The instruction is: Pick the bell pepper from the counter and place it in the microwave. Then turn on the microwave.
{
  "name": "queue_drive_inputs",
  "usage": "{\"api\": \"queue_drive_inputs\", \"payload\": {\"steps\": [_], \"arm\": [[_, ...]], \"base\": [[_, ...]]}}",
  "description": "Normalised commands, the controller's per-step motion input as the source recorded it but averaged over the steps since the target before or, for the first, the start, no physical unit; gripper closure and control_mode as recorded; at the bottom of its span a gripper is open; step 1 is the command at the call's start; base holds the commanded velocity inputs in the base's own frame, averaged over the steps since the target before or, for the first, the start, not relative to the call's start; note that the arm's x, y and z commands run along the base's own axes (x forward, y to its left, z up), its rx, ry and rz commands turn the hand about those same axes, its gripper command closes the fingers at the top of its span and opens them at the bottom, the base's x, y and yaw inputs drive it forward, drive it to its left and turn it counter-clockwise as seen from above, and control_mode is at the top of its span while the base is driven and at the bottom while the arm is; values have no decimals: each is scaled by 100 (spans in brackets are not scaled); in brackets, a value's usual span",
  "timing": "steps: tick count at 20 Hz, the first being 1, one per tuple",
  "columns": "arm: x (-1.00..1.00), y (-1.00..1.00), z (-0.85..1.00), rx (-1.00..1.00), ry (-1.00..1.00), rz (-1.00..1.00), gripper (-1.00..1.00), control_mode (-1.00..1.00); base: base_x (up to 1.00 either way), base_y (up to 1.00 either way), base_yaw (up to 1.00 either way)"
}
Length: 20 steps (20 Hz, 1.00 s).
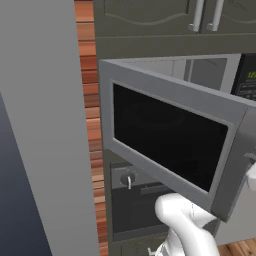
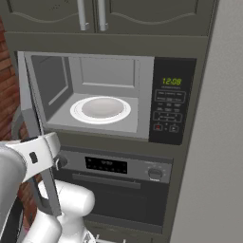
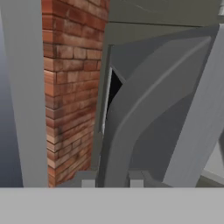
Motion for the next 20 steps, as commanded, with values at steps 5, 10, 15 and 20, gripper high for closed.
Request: {"api": "queue_drive_inputs", "payload": {"steps": [5, 10, 15, 20], "arm": [[-11, 33, 0, -1, 0, 4, 100, -100], [-3, 19, 0, 0, 0, 5, 100, -100], [0, 1, 0, 0, 0, 0, 100, -100], [0, 0, 0, 0, 0, 0, 100, -100]], "base": [[0, 0, 0], [0, 0, 0], [0, 0, 0], [0, 0, 0]]}}
